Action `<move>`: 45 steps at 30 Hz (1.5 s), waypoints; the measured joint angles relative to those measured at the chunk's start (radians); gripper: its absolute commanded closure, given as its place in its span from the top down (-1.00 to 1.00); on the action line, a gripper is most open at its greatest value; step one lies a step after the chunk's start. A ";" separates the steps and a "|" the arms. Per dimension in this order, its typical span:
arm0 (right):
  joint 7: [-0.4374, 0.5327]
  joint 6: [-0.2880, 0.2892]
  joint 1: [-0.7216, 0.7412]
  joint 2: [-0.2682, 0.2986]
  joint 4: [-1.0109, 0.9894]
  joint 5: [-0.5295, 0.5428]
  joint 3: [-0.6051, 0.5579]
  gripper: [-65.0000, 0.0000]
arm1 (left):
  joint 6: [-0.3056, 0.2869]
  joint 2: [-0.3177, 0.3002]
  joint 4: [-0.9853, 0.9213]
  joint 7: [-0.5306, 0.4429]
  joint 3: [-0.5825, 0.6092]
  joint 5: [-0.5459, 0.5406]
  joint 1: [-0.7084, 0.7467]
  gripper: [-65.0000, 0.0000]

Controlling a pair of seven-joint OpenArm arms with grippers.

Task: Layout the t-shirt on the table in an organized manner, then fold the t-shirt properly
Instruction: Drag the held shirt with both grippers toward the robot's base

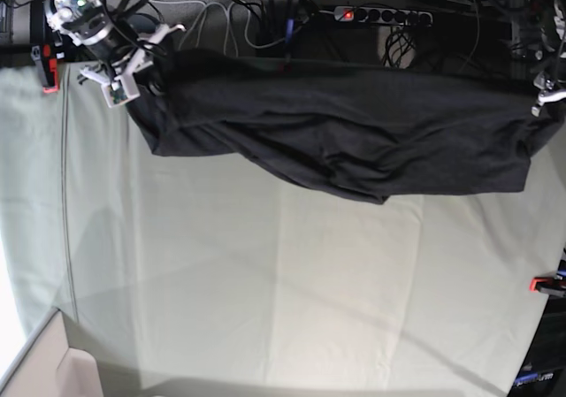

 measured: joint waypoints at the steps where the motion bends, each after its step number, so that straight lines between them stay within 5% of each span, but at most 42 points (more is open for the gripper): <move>1: -0.008 0.000 0.000 0.004 -0.003 -0.001 0.000 -1.00 | 0.000 0.002 -0.008 0.000 0.000 0.000 -0.001 -1.00; 3: -0.011 0.000 0.000 0.005 -0.003 -0.001 0.000 -0.89 | 0.000 0.004 -0.009 0.004 0.000 -0.001 0.000 -1.00; 8: -0.008 -0.002 -0.012 0.006 0.008 -0.001 0.008 -0.20 | 0.000 0.003 -0.005 0.003 0.000 -0.001 -0.001 -0.97; 11: -0.014 0.001 -0.037 0.004 0.035 0.001 0.037 0.08 | 0.000 0.003 -0.004 0.005 0.001 -0.001 -0.001 -0.71; 18: -0.002 0.000 -0.021 -0.053 0.080 0.006 0.116 0.14 | 0.000 0.003 0.000 0.131 -0.005 -0.001 -0.001 0.29; 23: -0.011 0.000 -0.021 -0.053 0.083 0.006 0.115 0.14 | 0.002 0.002 0.114 0.133 -0.006 -0.001 0.000 0.73; 27: -0.010 0.000 -0.020 -0.053 0.083 0.006 0.115 0.14 | 0.001 0.000 0.127 0.136 -0.011 0.010 -0.055 0.76; 34: -0.009 -0.001 -0.018 -0.058 0.082 0.007 0.115 0.14 | 0.000 -0.039 -0.166 0.140 0.010 0.010 -0.338 0.76; 37: -0.012 -0.001 -0.020 -0.065 0.079 0.006 0.119 0.14 | 0.013 -0.086 -0.300 0.137 0.071 0.100 -0.427 0.76; 45: -0.011 0.000 -0.021 -0.063 0.079 0.006 0.120 0.14 | 0.004 -0.090 -0.528 0.127 0.154 0.274 -0.607 0.75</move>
